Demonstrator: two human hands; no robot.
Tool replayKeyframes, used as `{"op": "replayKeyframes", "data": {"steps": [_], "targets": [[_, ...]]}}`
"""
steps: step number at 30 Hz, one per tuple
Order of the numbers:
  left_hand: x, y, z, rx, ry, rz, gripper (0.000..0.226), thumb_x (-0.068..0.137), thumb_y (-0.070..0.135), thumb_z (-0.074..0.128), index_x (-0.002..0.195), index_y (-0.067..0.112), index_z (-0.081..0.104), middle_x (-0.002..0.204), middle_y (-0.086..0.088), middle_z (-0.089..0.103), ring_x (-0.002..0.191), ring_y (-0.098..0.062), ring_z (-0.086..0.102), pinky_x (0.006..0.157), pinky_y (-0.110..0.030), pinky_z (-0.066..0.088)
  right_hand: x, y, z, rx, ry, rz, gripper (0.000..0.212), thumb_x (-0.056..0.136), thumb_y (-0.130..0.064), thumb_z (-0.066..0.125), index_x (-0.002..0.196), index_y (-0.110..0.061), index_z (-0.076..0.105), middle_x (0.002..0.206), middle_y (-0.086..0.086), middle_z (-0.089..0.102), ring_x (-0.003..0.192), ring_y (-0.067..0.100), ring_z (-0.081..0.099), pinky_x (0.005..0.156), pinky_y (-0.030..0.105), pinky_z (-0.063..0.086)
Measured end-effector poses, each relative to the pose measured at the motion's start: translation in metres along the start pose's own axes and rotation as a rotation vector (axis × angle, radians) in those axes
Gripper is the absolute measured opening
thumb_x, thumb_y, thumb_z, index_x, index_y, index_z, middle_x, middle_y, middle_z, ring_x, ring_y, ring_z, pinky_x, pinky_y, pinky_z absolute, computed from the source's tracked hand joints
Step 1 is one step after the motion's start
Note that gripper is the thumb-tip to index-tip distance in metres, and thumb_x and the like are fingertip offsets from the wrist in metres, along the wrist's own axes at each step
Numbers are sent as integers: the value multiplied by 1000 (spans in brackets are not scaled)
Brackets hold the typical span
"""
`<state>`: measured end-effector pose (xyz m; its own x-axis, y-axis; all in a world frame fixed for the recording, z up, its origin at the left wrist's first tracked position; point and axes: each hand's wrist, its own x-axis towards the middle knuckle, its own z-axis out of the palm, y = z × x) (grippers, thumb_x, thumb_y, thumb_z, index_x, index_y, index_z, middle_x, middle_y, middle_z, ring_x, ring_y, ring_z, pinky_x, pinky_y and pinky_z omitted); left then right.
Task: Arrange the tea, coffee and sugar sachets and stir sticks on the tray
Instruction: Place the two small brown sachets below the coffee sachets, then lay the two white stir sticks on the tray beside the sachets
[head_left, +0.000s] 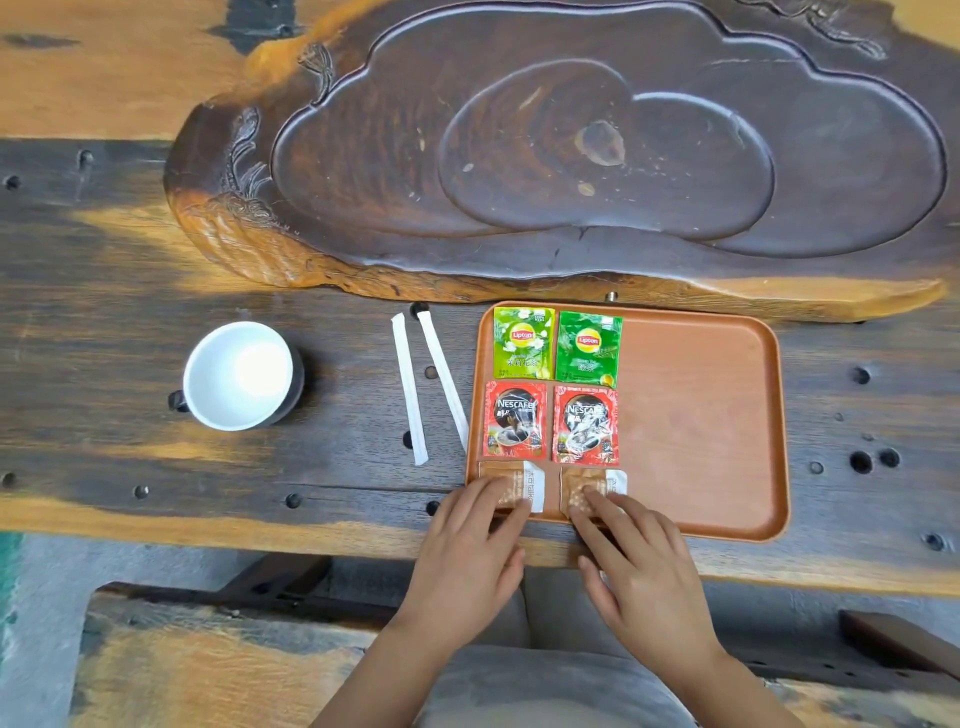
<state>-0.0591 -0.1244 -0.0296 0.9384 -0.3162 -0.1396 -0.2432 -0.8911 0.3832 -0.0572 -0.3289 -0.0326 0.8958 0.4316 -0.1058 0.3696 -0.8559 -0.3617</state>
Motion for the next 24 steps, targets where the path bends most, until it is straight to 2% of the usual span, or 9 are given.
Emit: {"op": "replayKeyframes", "data": {"steps": [5, 9, 11, 13, 15, 18, 24], "targets": [[1, 1, -1, 3, -17, -23, 37, 79, 31, 52, 113, 19, 61, 122, -7, 56, 117, -22, 42, 98, -41, 42, 5, -1, -5, -4, 2, -8, 43, 94, -33, 32, 112, -15, 67, 120, 7, 64, 108, 26, 54, 88, 39, 42], [3, 0, -12, -81, 57, -41, 35, 79, 28, 57, 112, 17, 60, 118, -5, 58, 113, -20, 46, 97, -38, 38, 18, -7, -13, 49, 79, -11, 38, 93, -32, 37, 107, -15, 68, 108, 6, 67, 103, 23, 52, 86, 36, 41], [8, -10, -25, -124, 167, -153, 32, 79, 27, 56, 108, 15, 62, 113, -4, 60, 108, -19, 50, 96, -31, 34, 37, -13, -22, 77, 132, 9, 31, 91, -30, 43, 102, -16, 68, 102, 4, 67, 100, 22, 52, 83, 34, 39], [18, -24, -39, -133, 266, -338, 32, 81, 30, 52, 107, 14, 63, 110, -4, 62, 105, -17, 49, 92, -27, 32, 66, -22, -28, 90, 182, 27, 24, 84, -27, 55, 101, -17, 69, 101, 1, 67, 95, 20, 53, 81, 31, 37], [31, -41, -48, -125, 307, -497, 34, 83, 31, 49, 109, 14, 62, 111, -3, 61, 105, -17, 49, 91, -30, 36, 99, -33, -32, 92, 204, 16, 23, 79, -25, 62, 99, -16, 69, 98, 2, 67, 90, 20, 54, 76, 31, 37], [54, -63, -52, -110, 281, -631, 29, 83, 27, 57, 109, 14, 61, 111, -3, 62, 103, -20, 53, 88, -37, 44, 146, -50, -29, 62, 129, 17, 23, 75, -25, 68, 95, -14, 69, 94, 3, 67, 84, 24, 60, 69, 34, 45], [83, -78, -51, -65, 202, -780, 28, 81, 31, 64, 97, 8, 63, 103, -8, 62, 99, -25, 51, 73, -36, 44, 197, -75, -10, -109, -146, 92, 35, 58, -34, 83, 75, -7, 68, 86, 11, 60, 86, 31, 58, 64, 39, 48]]}}
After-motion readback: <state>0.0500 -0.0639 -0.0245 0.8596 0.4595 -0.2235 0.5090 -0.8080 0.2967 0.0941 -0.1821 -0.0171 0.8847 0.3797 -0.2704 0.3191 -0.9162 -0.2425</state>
